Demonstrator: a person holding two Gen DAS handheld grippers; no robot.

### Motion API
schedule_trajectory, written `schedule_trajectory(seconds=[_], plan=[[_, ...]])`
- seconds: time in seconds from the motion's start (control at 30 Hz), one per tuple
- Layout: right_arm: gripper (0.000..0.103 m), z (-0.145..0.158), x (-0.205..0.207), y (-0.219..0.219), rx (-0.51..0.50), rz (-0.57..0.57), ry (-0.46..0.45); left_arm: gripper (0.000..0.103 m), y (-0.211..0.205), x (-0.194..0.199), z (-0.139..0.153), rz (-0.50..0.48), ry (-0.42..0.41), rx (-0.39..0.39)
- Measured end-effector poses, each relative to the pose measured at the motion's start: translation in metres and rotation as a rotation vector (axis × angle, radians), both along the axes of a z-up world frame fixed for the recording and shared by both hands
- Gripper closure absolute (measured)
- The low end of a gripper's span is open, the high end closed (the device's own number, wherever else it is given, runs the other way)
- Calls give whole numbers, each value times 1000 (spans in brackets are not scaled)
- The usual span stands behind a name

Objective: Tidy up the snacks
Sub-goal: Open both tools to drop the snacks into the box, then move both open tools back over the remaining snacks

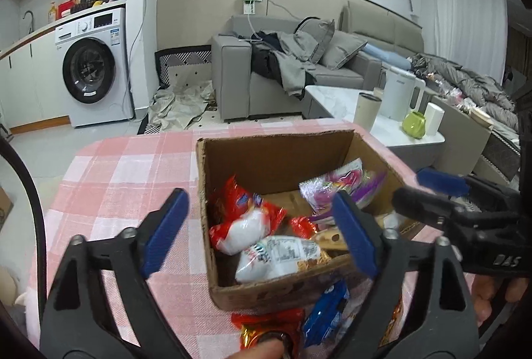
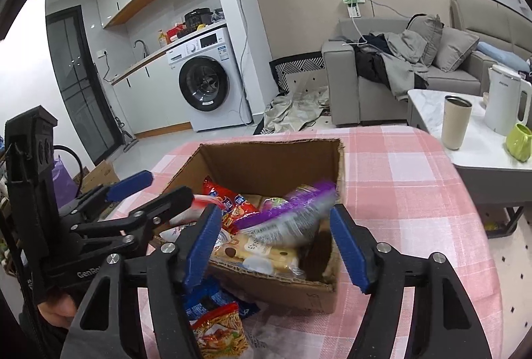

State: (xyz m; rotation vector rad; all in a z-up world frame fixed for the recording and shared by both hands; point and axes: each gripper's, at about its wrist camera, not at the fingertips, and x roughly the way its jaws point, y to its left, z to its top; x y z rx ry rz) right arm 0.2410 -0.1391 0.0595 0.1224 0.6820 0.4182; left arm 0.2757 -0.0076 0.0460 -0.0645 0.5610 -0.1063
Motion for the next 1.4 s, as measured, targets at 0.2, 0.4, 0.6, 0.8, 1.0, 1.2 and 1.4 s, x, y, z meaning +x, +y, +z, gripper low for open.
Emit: schedule_trajectory(seconds=[0.2,0.4,0.6,0.8,1.0,1.2,1.4], plan=[[3,2,-11,-12,29,6,1,1,7,-23,7,19,-35,-5],[0,-1,-34,-16,-34,9,-18,1,17,-50,8,32,-30,-24],[0,-8,-55,-20,-69,18,-17,1,21,-78,5,28,-23,-21],[0,-17,-73,-27,-91,11,-12,1,21,-104,-1,26,-17,-2],[0,-26,-83,-29,-86,30,1,1,18,-121,-5,20,-10,5],[0,-31,-86,-27,-121,45,9,1,8,-130,-12,-3,16,17],[0,-35,-90,-25,-146,81,24,1,0,-136,-20,-18,41,19]])
